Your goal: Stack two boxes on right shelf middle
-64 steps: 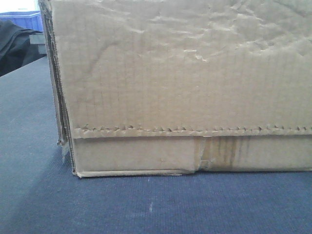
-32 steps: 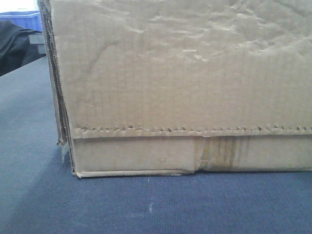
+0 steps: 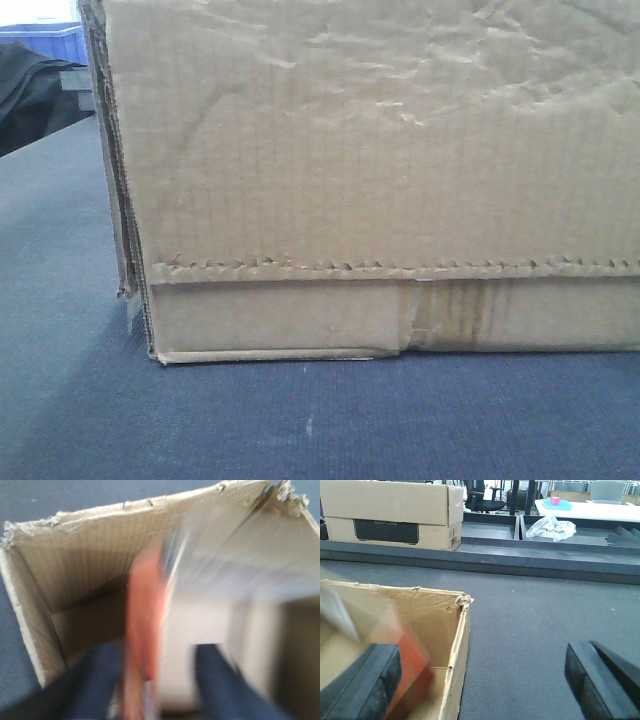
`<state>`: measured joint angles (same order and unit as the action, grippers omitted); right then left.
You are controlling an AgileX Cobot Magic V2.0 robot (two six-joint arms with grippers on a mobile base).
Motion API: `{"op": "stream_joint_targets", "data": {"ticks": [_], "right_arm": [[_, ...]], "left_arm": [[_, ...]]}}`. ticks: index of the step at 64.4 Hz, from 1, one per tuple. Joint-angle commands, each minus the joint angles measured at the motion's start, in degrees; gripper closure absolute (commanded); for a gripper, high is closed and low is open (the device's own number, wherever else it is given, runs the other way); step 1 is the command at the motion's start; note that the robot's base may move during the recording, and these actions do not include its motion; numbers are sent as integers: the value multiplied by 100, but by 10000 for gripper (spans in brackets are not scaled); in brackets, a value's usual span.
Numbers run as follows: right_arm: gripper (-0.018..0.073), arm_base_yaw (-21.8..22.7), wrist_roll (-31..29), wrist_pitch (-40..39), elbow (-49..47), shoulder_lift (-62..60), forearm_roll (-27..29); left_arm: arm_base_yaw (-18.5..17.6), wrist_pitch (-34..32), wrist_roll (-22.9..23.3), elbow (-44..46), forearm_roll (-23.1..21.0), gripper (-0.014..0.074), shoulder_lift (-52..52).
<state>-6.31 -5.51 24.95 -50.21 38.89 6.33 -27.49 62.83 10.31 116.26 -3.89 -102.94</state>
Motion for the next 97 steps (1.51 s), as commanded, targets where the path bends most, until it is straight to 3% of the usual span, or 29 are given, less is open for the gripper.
{"op": "stream_joint_targets", "data": {"ticks": [1,8,23,34,40,65,97], "right_arm": [[-10,-17,-14,-57,-49,0,-14],[-10,-19,-14,-6,-49,0,-14],[-10,-19,-14,152,-85,0,-14],[-10,-19,-14,870,-633,484,-14],[-10,-19,-14,1361,-1051,934,-14],[-10,-230,-201,3434,-2450,2804,-14],[-10,-239,-201,3533,-2450,4011,-3]], "left_arm": [[-24,-87,55,47,-86,118,66],[-24,-87,55,58,-86,-19,175],[-24,54,55,58,253,-3,701],[-12,712,55,58,1173,-3,955],[0,714,55,58,1521,-3,963],[41,714,55,-479,970,-3,963],[220,539,219,-2247,628,-3,805]]}}
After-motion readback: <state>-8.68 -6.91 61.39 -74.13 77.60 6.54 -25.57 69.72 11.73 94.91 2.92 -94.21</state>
